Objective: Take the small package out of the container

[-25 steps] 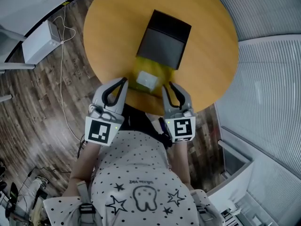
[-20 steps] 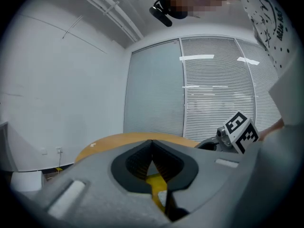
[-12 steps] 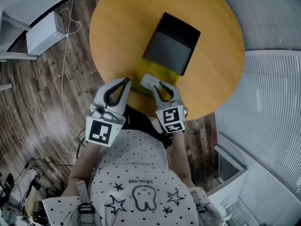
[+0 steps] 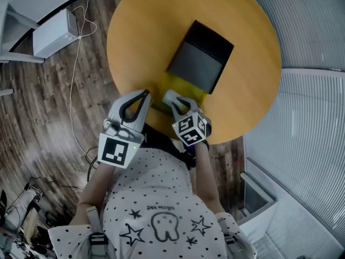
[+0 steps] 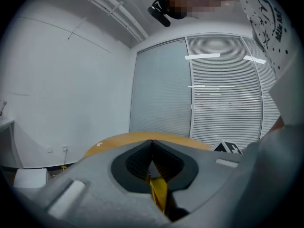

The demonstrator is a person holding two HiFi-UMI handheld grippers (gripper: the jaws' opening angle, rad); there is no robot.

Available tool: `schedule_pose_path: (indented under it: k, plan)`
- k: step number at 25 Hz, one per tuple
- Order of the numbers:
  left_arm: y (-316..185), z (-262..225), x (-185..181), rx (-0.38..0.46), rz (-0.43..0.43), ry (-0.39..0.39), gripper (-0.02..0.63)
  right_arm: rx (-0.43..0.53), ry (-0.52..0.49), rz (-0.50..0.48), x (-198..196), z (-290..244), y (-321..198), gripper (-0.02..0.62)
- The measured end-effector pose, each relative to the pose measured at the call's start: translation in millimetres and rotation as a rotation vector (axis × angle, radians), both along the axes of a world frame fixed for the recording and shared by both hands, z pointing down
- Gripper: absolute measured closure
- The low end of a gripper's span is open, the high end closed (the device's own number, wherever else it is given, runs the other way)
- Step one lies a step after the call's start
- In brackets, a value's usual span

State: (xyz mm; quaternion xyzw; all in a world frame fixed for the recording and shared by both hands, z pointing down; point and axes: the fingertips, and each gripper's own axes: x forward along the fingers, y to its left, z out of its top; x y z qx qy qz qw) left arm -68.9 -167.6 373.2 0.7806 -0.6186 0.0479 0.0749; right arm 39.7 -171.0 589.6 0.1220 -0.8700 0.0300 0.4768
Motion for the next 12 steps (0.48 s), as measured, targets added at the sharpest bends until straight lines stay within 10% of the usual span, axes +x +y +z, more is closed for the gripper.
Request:
schedule_pose_path:
  k: [12]
  plan:
    - [-4.5,-1.9,6.8,-0.005,0.02,0.027,0.597,-0.092,0.156,-0.12,2.3,31.9,11.7,0.503]
